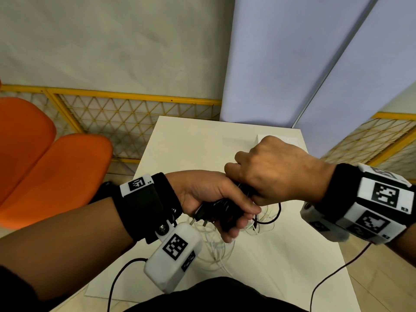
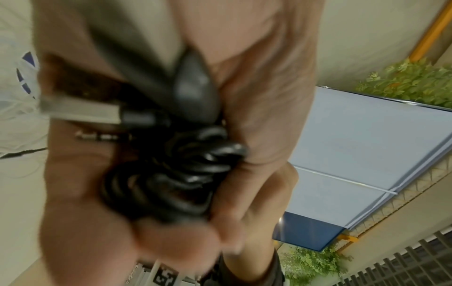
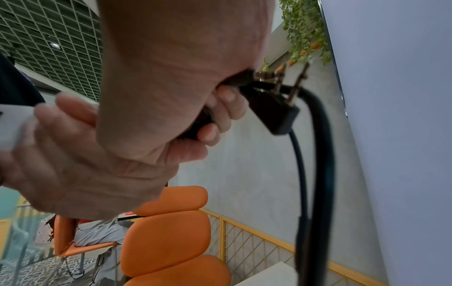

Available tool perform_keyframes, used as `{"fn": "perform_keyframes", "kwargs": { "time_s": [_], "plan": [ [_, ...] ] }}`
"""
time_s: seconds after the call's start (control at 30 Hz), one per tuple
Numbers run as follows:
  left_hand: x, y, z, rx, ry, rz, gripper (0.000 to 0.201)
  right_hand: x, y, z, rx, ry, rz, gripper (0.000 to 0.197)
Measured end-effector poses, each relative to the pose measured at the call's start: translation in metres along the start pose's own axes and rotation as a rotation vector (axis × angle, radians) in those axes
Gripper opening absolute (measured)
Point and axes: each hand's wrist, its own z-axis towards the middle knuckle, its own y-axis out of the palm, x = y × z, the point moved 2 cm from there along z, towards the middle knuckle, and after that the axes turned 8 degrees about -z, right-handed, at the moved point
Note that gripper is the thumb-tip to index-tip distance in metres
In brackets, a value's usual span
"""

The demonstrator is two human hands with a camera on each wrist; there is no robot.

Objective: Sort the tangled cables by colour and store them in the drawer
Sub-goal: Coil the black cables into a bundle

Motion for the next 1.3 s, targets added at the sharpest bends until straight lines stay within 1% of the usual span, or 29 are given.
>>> {"fn": "perform_keyframes", "kwargs": {
  "time_s": [0.1, 0.17, 0.23, 0.33, 0.4, 0.5, 0.6, 0.63, 0.73, 0.8, 0.97, 1.1, 1.2, 1.23, 1.3],
  "plan": [
    [-0.001, 0.001, 0.000, 0.025, 0.011, 0.019, 0.017, 0.001, 0.002, 0.000, 0.051, -0.011, 0.027, 0.030],
    [-0.003, 0.002, 0.000, 0.028, 0.006, 0.031, 0.019, 0.002, 0.003, -0.001, 0.068, -0.022, 0.035, 0.028],
    [-0.004, 0.003, 0.000, 0.034, 0.001, 0.040, 0.025, 0.002, 0.003, 0.000, 0.067, -0.029, 0.042, 0.026],
    [-0.005, 0.004, 0.002, 0.073, -0.020, 0.054, 0.043, 0.001, 0.005, -0.001, 0.062, -0.039, 0.068, 0.027],
    [-0.006, 0.002, 0.003, 0.085, -0.041, 0.051, 0.047, 0.000, 0.008, -0.002, 0.067, -0.037, 0.089, 0.026],
    [-0.007, 0.000, 0.005, 0.046, -0.074, 0.008, 0.044, -0.002, 0.010, -0.001, 0.073, -0.042, 0.130, 0.021],
    [-0.011, 0.000, 0.006, 0.016, -0.100, -0.036, 0.042, -0.004, 0.012, 0.001, 0.051, -0.066, 0.183, 0.008],
    [-0.013, 0.001, 0.006, 0.007, -0.105, -0.045, 0.042, -0.005, 0.012, 0.001, 0.041, -0.060, 0.196, 0.009],
    [-0.018, 0.003, 0.006, -0.019, -0.110, -0.066, 0.042, -0.009, 0.014, 0.001, 0.028, -0.019, 0.196, 0.019],
    [-0.022, 0.004, 0.006, -0.027, -0.108, -0.083, 0.042, -0.011, 0.015, 0.001, 0.019, -0.022, 0.179, 0.023],
    [-0.027, 0.007, 0.003, -0.049, -0.096, -0.094, 0.040, -0.015, 0.012, 0.001, 0.056, -0.051, 0.156, 0.024],
    [-0.027, 0.007, 0.000, -0.031, -0.065, -0.099, 0.040, -0.013, 0.007, 0.000, 0.022, -0.065, 0.193, 0.020],
    [-0.025, 0.003, -0.001, 0.004, -0.025, -0.114, 0.042, -0.007, 0.009, 0.000, 0.014, 0.010, 0.317, 0.024],
    [-0.024, 0.001, -0.002, 0.019, -0.006, -0.125, 0.043, -0.003, 0.011, -0.001, 0.006, 0.066, 0.405, 0.029],
    [-0.023, -0.003, -0.003, 0.054, 0.040, -0.139, 0.047, 0.007, 0.015, -0.002, -0.058, 0.197, 0.617, 0.048]
  ]
}}
